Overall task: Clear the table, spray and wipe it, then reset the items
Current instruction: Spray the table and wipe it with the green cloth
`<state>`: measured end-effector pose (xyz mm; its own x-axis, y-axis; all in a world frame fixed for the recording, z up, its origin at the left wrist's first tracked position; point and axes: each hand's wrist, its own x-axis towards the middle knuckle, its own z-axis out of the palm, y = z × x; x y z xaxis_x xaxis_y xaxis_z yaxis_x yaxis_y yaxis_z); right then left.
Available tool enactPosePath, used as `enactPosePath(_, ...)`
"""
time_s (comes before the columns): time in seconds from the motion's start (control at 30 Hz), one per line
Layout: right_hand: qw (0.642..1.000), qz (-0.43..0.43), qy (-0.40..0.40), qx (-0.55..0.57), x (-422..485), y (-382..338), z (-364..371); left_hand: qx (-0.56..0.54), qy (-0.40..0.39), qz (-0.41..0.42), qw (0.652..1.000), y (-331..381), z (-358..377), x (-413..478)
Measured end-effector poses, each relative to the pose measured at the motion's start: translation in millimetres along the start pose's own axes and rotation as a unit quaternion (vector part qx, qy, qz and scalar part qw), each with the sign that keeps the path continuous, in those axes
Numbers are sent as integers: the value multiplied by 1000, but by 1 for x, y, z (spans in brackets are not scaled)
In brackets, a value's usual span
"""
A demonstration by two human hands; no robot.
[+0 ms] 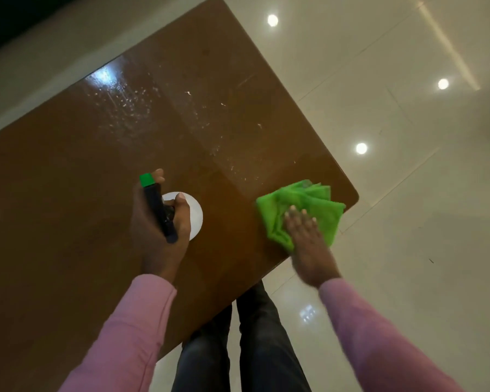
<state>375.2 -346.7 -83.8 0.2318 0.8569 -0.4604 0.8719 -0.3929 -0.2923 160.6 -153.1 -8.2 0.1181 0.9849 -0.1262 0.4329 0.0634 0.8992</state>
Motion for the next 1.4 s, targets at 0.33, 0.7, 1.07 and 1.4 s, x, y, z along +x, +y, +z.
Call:
enactPosePath(0.33, 999, -14, -14, -26, 31, -63, 1, 1, 16, -40, 999, 5, -2, -11)
enactPosePath(0.7, 991, 130, 26, 13, 124, -5, -78, 3, -1, -22, 1000, -4, -6, -7)
enactPosePath(1.07, 997, -57, -27, -50, 100, -73, -41, 12, -28, -34, 999, 1, -16, 5)
enactPosePath(1.4, 992, -102, -18, -75, 146, -103, -39, -20, 54, -79, 995, 7, -3, 10)
